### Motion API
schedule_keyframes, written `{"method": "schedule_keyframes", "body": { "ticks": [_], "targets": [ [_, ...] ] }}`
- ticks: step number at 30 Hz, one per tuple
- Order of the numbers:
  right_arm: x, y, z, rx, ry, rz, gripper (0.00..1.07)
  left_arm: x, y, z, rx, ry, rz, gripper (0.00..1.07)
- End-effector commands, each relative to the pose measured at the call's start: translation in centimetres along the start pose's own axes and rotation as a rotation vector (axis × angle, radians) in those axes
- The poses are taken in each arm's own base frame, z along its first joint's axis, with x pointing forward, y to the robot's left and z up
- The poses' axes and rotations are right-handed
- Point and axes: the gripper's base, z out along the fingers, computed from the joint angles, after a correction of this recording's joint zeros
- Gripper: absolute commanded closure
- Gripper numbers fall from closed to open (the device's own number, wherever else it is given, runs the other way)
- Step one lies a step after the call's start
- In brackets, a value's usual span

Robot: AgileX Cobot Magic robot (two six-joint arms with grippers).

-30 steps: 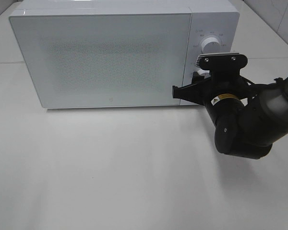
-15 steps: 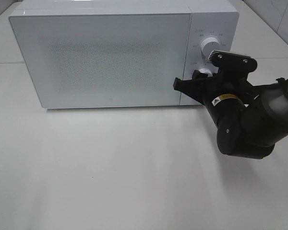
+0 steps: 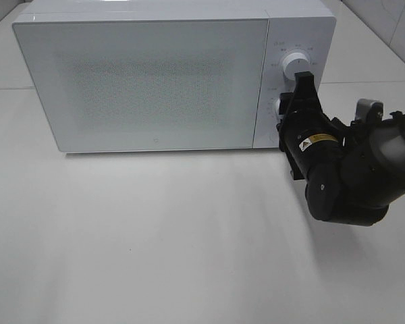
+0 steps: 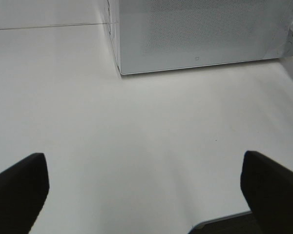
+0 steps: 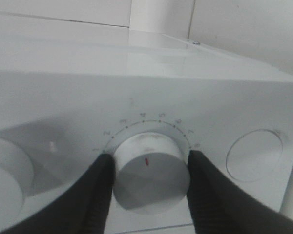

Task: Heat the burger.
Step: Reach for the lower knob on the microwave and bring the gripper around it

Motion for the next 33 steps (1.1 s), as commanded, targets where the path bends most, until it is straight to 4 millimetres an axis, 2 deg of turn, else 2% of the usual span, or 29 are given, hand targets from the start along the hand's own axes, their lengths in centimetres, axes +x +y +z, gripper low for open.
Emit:
{"method": "schedule_keyframes", "body": {
  "ticks": [1,3,10,21,24,25,27,28,29,30,33],
  "targets": [
    [0.8,2.7,0.1,-0.252,0.067,0.113,0.99,0.1,0.0,-0.2,-0.002,-0.019,-0.003,0.06],
    [0.9,2.7,0.1,-0.248,0.080,0.206,0.99,0.1,0.0,-0.2,-0.002,-0.019,-0.003,0.06],
    [0.9,2.7,0.1,-0.250,0.075,0.160,0.99,0.1,0.0,-0.2,-0.002,-0.019,-0.003,0.06],
    [0.7,2.5,0.1,-0.242,0.066,0.147,0.93,0.1,0.0,-0.2,-0.002,-0.019,-0.003,0.06],
    [0.6,2.4,0.0,-0.238,0.064,0.127,0.88,0.1,0.0,-0.2,-0.002,-0.019,-0.003,0.06],
    [0.5,2.3,-0.1,-0.234,0.060,0.117,0.83,0.1,0.0,-0.2,-0.002,-0.019,-0.003,0.06],
    [0.4,2.2,-0.2,-0.230,0.054,0.113,0.79,0.1,0.0,-0.2,-0.002,-0.019,-0.003,0.06],
    [0.2,2.0,-0.3,-0.221,0.037,0.110,0.72,0.1,0.0,-0.2,-0.002,-0.019,-0.003,0.06],
    [0.2,2.0,-0.3,-0.221,0.037,0.110,0.72,0.1,0.0,-0.2,-0.002,-0.019,-0.003,0.06],
    [0.0,1.8,-0.4,-0.214,0.017,0.115,0.67,0.1,0.0,-0.2,-0.002,-0.019,-0.003,0.06],
    [-0.3,1.7,-0.5,-0.205,-0.006,0.119,0.62,0.1,0.0,-0.2,-0.002,-0.019,-0.003,0.06]
  ]
}}
